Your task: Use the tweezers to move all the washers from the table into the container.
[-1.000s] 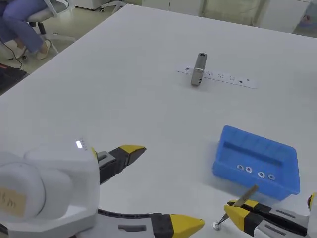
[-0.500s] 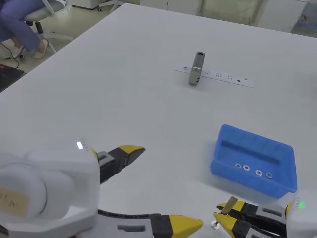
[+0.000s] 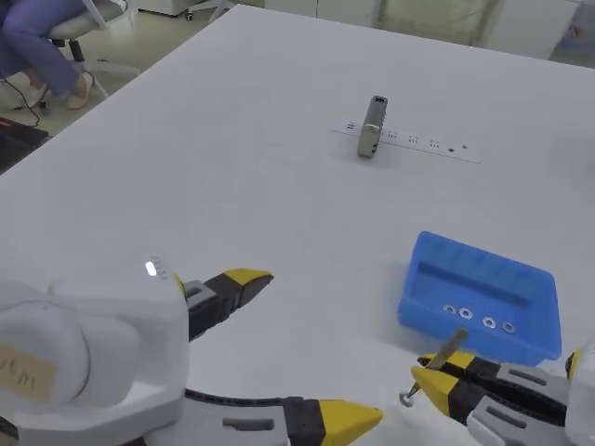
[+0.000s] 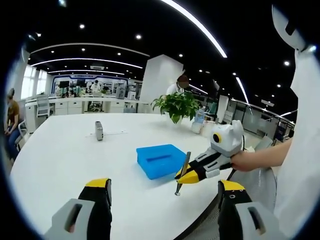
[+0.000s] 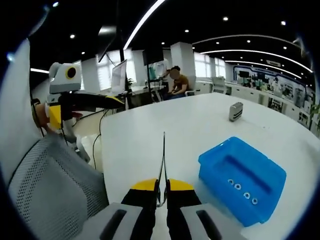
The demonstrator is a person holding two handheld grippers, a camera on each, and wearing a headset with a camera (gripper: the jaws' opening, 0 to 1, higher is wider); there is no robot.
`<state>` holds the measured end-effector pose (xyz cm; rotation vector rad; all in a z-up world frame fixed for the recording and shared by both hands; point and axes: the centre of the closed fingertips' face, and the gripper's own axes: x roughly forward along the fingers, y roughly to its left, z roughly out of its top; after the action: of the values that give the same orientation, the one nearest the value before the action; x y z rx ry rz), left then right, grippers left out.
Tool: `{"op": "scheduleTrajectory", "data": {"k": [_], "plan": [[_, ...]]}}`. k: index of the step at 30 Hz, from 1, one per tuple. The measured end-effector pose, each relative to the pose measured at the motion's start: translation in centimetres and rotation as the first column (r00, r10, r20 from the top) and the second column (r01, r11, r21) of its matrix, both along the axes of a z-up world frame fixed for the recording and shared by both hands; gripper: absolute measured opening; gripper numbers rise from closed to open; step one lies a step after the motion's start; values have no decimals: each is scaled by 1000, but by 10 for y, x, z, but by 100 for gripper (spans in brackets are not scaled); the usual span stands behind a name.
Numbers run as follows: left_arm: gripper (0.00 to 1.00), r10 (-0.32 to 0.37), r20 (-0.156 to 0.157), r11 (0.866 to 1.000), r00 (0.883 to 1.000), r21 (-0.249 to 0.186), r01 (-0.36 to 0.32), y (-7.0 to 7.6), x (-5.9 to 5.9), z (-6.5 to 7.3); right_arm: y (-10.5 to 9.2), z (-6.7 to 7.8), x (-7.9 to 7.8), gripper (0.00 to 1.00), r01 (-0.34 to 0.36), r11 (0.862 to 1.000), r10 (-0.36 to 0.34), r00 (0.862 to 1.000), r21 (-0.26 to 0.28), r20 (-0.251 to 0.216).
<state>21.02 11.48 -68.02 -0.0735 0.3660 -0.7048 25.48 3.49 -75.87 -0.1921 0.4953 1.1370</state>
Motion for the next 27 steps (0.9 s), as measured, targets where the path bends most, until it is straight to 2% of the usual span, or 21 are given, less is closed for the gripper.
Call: {"op": "scheduleTrajectory", "data": {"k": [4,8,15,21,27], "plan": [[89,-2,2,1000,1000,0,2,0,0,1,-1,10,6,3,6,1000,-7,1000,11,15],[89,0,3,1000,1000,0,0,0,0,1,-2,23,16,3,30,998,-31,999,47,23],[89,5,1,1000,1000,2,-5,2,0,1,-9,43,43,3,79,992,-83,996,97,36],[89,9,3,1000,1000,2,-9,3,0,1,-10,50,62,3,113,987,-118,992,115,33],[89,8,2,1000,1000,4,-8,3,0,1,-12,46,88,3,169,978,-172,985,125,12]]}}
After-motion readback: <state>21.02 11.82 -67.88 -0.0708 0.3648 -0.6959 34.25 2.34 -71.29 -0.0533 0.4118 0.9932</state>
